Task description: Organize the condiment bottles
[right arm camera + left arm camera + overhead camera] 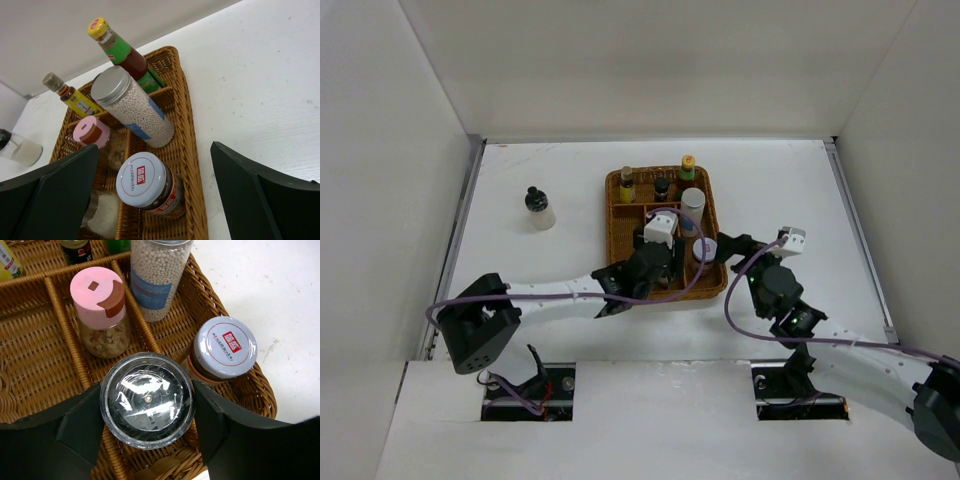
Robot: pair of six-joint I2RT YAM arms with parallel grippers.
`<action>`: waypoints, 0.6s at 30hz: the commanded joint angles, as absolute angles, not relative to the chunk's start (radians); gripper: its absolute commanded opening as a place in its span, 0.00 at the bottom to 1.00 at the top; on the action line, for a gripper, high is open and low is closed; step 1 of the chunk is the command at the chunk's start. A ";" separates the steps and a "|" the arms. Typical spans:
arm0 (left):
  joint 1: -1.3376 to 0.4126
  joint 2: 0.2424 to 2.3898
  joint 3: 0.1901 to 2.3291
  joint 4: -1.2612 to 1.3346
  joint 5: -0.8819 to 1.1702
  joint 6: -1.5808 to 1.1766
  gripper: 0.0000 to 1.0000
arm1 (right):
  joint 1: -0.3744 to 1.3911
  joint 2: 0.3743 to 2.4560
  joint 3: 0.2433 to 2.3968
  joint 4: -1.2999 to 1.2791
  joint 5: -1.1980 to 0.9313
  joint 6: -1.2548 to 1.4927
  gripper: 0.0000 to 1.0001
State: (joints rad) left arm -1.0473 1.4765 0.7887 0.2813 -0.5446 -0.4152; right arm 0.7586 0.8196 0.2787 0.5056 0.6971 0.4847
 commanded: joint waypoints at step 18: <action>-0.641 1.141 0.773 0.183 -0.666 -0.456 0.90 | 0.748 0.813 0.285 0.538 0.680 0.509 1.00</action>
